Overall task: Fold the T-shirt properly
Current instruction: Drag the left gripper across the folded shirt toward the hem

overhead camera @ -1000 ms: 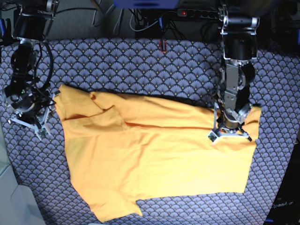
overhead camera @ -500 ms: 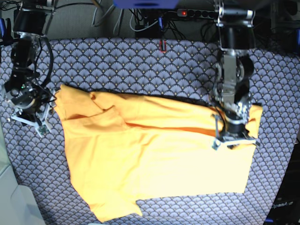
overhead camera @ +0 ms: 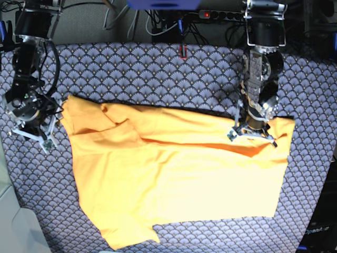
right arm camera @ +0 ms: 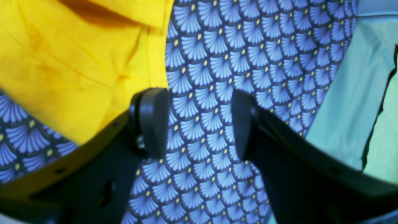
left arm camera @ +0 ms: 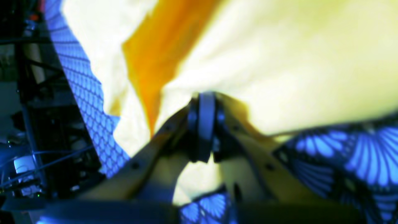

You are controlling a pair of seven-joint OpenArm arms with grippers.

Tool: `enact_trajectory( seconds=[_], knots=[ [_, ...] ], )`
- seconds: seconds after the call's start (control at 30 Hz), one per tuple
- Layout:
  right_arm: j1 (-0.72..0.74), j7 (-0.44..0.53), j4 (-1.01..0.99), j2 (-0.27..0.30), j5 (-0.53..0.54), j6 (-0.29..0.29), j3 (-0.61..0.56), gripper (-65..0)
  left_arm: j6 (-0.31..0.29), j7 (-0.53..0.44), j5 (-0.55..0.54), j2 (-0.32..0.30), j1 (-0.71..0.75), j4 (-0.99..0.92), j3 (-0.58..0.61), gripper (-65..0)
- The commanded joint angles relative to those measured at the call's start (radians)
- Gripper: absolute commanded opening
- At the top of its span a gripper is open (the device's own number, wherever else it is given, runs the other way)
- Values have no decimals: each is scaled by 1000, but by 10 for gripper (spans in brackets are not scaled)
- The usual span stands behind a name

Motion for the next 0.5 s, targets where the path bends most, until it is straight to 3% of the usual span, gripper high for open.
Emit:
enact_trajectory(
  seconds=[0.0,0.47],
  knots=[
    [15,14,17,14,-1,-8,4,-319,12,-13,1,-2,-37,5,-3,-650],
    [14,13,17,12,-1,-8,4,-319,12,-12,3,-18,-144,-108,-6,-650]
  ],
)
